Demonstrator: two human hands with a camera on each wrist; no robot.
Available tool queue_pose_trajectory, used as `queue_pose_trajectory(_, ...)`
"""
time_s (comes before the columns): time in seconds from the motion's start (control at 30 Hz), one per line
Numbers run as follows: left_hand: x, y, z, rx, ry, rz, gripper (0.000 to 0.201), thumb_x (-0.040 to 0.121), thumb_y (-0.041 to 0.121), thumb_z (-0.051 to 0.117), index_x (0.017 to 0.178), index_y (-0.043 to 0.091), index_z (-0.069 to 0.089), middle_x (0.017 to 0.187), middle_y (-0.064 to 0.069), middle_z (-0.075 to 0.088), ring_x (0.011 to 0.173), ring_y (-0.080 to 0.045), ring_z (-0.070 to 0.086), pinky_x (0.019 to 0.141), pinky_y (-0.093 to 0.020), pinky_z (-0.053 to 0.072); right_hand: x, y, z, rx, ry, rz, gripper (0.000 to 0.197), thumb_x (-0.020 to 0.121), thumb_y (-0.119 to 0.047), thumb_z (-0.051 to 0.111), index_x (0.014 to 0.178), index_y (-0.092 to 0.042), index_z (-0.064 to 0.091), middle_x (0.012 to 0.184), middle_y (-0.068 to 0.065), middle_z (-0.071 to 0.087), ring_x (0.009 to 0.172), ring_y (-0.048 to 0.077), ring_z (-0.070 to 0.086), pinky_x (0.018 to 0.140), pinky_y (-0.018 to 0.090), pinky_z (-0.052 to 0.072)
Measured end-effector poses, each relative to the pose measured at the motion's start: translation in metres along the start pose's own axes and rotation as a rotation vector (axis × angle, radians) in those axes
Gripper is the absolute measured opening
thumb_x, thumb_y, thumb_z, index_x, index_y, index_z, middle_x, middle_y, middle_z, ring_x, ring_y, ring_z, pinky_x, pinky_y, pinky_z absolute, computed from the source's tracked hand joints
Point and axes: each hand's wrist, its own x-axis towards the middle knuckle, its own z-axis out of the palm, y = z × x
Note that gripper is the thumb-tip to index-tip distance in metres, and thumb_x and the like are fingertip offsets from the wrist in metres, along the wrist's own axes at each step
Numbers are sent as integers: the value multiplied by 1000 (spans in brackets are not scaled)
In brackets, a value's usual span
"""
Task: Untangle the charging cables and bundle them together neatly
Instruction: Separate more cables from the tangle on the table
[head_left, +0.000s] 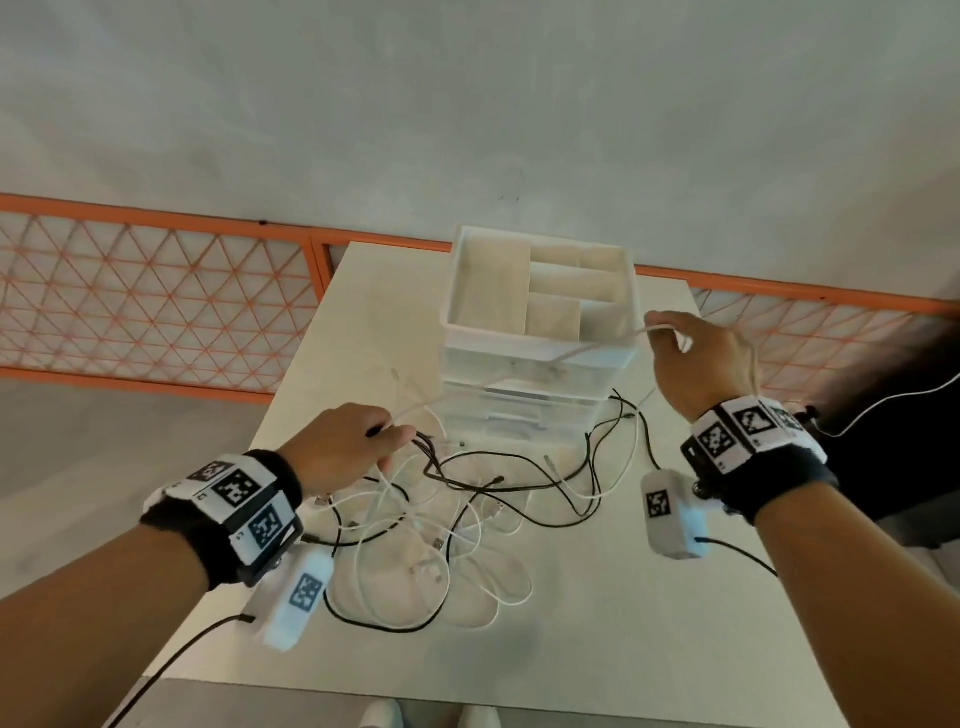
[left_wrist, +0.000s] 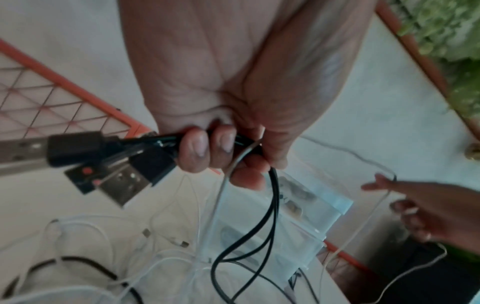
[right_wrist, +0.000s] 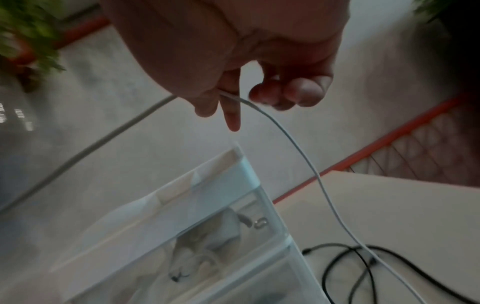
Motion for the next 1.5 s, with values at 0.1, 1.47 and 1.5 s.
queue_pose_trajectory(0.1,1,5,1,-78,19,7,51,100,46,47,68,9,57,45,12,57,28,-4,35,36,-13,28,9,8,2,62,-57,91,32,98,-51,50,114,-32,70,113,5,71,106,33,66,82,30,44)
queue_pose_trajectory(1.47,-22,0,-20,-101,-88,150,22,98,34,55,88,38,75,54,15,59,46,-3,43,47,-16,35,5,72,57,-184,-355,214,14,90,-33,69,89,-19,68,87,11,72,77,33,67,68,34,55)
queue_pose_trajectory(1.5,-19,-1,-12,-22,-120,132,20,98,37,56,89,39,74,57,13,62,46,-2,45,49,-15,35,15,66,49,-173,-231,174,6,91,-30,67,90,-24,66,91,10,70,80,32,65,70,32,51)
